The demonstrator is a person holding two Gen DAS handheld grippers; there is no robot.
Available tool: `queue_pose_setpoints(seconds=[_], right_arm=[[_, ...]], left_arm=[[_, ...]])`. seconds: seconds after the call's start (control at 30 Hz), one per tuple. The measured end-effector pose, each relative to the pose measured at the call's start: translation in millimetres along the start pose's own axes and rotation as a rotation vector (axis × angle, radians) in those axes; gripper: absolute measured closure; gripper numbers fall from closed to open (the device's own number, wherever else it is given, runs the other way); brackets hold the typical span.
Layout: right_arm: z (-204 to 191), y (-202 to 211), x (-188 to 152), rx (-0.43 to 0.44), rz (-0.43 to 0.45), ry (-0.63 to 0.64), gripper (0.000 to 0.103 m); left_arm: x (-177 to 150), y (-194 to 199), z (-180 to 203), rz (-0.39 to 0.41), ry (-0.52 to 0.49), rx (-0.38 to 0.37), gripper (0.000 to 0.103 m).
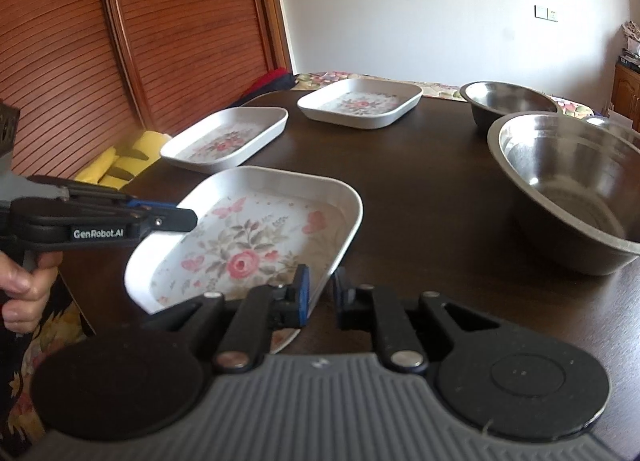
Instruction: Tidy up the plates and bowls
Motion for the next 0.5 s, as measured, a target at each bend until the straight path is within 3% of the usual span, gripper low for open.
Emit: queue_pose_setpoints(seconds=[0.5], right_arm=[[1.1, 1.5, -0.1, -0.022, 0.012, 0.012, 0.087]], left_arm=[[3.2, 2.5, -2.6, 0.012, 0.004, 0.003, 0.064]])
Point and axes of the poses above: each gripper's, at about its wrist camera, not at the fingertips, and y roughly against the way its jaws point, z to its right, x to its top, the point moved 10 cm from there along -y, roughly the way its jaws point
